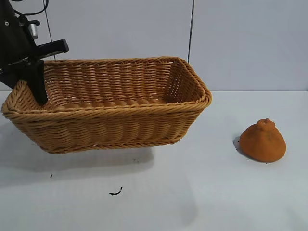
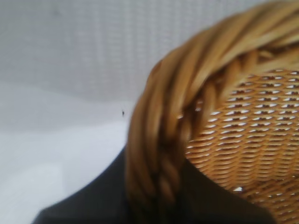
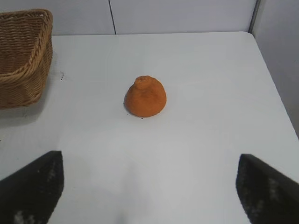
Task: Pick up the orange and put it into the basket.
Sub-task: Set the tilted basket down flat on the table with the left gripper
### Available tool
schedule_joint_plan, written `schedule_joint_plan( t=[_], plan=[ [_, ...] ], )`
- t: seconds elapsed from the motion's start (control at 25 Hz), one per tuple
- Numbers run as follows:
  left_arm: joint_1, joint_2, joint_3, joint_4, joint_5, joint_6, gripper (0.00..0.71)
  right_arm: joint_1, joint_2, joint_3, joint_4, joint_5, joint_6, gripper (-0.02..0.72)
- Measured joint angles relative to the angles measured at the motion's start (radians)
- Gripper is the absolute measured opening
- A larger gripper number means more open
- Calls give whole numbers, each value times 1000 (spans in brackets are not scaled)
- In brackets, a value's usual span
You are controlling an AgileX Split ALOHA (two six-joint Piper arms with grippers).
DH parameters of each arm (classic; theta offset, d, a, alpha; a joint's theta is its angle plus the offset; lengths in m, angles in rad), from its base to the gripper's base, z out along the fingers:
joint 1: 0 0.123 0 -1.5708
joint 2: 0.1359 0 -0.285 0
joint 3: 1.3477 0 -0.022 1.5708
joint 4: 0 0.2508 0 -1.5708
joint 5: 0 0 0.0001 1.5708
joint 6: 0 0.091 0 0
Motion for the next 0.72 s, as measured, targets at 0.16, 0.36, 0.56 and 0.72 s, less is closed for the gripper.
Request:
schedule_joint_plan(
  t=[0.16, 0.36, 0.56, 0.72],
  plan=[
    [-19, 48, -1, -18, -37, 11, 94, 0, 0, 0, 0, 0, 0, 694],
    [-51, 99, -1, -19, -94, 19, 94, 0, 0, 0, 0, 0, 0, 694],
    [-58, 108, -1, -18, -117, 22, 94, 0, 0, 0, 0, 0, 0, 694],
    [-58, 108, -1, -20, -122, 22, 167, 0, 0, 0, 0, 1, 0, 694]
  ],
)
